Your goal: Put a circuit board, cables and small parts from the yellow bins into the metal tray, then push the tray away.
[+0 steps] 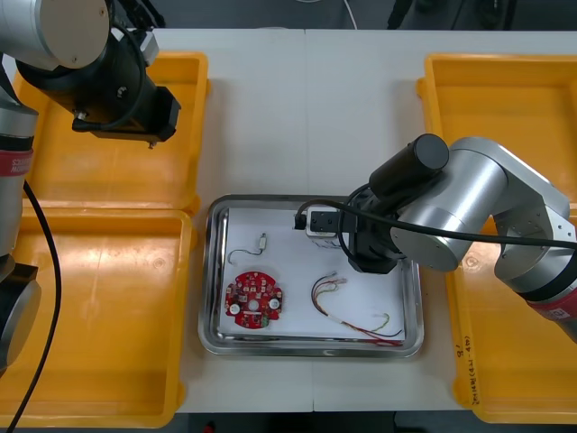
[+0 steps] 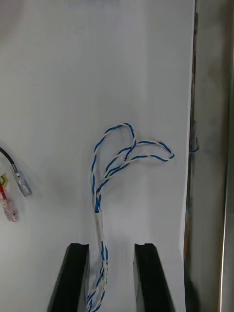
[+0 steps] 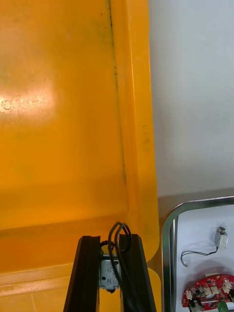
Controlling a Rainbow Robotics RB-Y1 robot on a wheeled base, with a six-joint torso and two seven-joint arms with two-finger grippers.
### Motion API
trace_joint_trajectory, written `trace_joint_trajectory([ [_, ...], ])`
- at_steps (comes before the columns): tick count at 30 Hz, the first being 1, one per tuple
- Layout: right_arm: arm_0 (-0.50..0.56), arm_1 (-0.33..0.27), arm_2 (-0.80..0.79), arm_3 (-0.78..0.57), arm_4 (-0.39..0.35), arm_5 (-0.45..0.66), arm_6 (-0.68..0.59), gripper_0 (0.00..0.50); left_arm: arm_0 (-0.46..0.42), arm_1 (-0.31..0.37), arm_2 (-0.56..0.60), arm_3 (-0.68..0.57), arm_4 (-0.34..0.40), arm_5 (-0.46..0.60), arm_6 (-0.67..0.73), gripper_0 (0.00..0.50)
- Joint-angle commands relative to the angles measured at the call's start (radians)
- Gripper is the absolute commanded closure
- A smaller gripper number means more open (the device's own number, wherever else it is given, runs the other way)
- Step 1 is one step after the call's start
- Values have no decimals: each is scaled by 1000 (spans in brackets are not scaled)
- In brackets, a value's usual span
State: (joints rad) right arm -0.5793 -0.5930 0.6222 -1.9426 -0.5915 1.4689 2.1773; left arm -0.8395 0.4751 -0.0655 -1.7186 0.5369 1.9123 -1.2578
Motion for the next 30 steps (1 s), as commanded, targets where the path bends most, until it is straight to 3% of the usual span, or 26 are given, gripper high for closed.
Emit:
trace_joint_trajectory([
  [1, 7, -10, 13, -10, 7, -10, 2, 0, 8, -12, -8, -35, 9, 8, 66, 500],
  [8, 6, -7, -1, -15, 1, -10, -17, 0, 8, -12, -8, -35, 9, 8, 66, 500],
  [14, -24, 2, -44, -16, -54, 50, -40, 0, 8, -13, -8, -35, 12, 8, 71, 500],
  [24, -185, 29, -167, -16, -214, 343, -286, 0, 8, -13, -8, -35, 18, 8, 77, 500],
  [30, -264, 21, -217, -16, -237, 451, -444, 0, 8, -13, -10, -36, 21, 8, 77, 500],
])
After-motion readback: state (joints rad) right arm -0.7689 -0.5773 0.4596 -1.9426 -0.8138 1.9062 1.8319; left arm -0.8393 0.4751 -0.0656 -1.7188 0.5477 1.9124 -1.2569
